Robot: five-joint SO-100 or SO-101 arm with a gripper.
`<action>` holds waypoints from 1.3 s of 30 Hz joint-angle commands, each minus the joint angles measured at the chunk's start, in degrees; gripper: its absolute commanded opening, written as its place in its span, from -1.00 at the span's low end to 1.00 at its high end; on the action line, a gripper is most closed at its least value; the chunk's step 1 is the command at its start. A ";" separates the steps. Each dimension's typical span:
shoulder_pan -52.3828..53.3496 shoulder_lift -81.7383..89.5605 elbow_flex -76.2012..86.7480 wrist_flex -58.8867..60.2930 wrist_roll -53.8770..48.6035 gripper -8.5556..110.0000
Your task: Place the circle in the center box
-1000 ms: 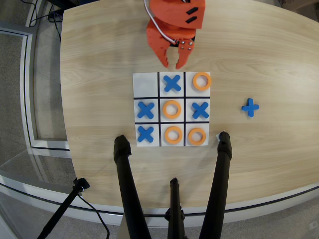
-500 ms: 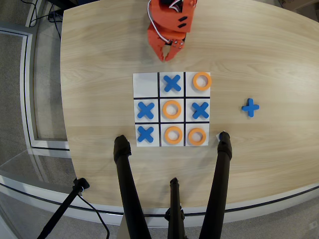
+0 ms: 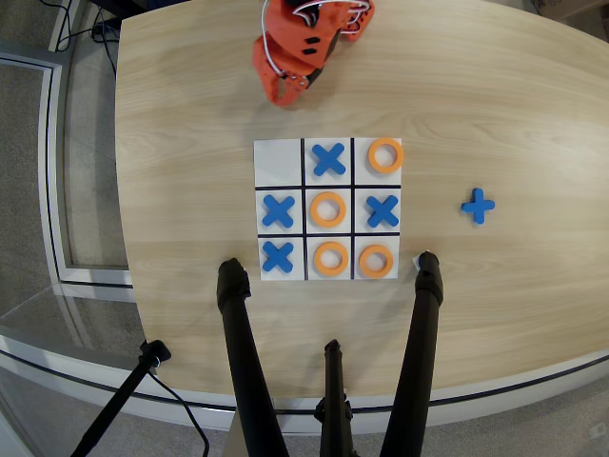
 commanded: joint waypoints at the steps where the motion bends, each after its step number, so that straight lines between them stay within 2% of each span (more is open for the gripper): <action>1: 10.11 1.32 3.16 0.26 -4.92 -0.85; 3: 16.35 1.32 3.16 0.26 -8.53 -0.85; 9: 29.53 1.32 3.16 0.26 -8.17 -0.85; 16: 59.24 1.32 3.16 0.26 -8.17 -0.85; 18: 64.95 1.32 3.16 0.26 -8.17 -0.85; 21: 65.83 1.32 3.16 0.26 -8.17 -0.85; 26: 60.12 1.32 3.16 0.26 -8.17 -0.85; 39: 60.03 1.23 3.16 0.35 -8.17 -0.85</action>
